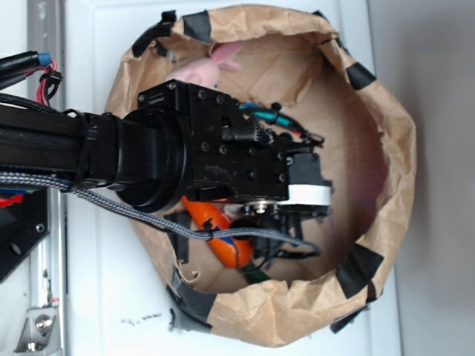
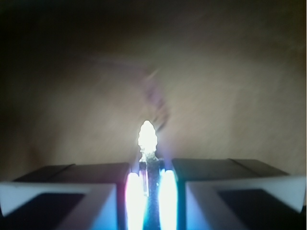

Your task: Grab the silver keys.

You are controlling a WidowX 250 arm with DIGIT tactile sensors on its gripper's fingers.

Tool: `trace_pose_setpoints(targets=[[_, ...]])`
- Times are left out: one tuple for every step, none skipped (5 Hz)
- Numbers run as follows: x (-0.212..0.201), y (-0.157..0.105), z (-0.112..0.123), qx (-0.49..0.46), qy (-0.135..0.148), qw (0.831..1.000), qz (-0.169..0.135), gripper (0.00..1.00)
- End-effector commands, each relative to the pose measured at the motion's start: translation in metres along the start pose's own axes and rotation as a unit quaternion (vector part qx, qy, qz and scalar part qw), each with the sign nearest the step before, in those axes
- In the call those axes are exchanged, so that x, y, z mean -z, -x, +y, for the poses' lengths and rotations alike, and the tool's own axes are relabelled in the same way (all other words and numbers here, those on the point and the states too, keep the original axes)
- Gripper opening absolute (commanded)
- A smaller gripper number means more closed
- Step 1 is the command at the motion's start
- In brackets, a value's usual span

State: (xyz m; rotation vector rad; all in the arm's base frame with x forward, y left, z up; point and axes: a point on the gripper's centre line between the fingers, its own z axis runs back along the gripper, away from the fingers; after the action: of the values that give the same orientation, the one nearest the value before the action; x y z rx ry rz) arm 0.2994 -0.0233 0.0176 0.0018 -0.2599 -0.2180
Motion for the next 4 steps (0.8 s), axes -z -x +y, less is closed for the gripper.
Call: trace_pose_setpoints(targets=[[-0.014,-0.03,0.005,-0.04,-0.006,0.998,-0.045,0.0],[-0.024,-0.03,0.005,-0.053,-0.006,0.997,-0.049,0.0],[-0.075,-0.03,0.003,-0.085,0.065,0.994,-0.037,0.0],[-0.126,-0.028,0.015,-0.116,0.174,0.978,-0.012,0.0]])
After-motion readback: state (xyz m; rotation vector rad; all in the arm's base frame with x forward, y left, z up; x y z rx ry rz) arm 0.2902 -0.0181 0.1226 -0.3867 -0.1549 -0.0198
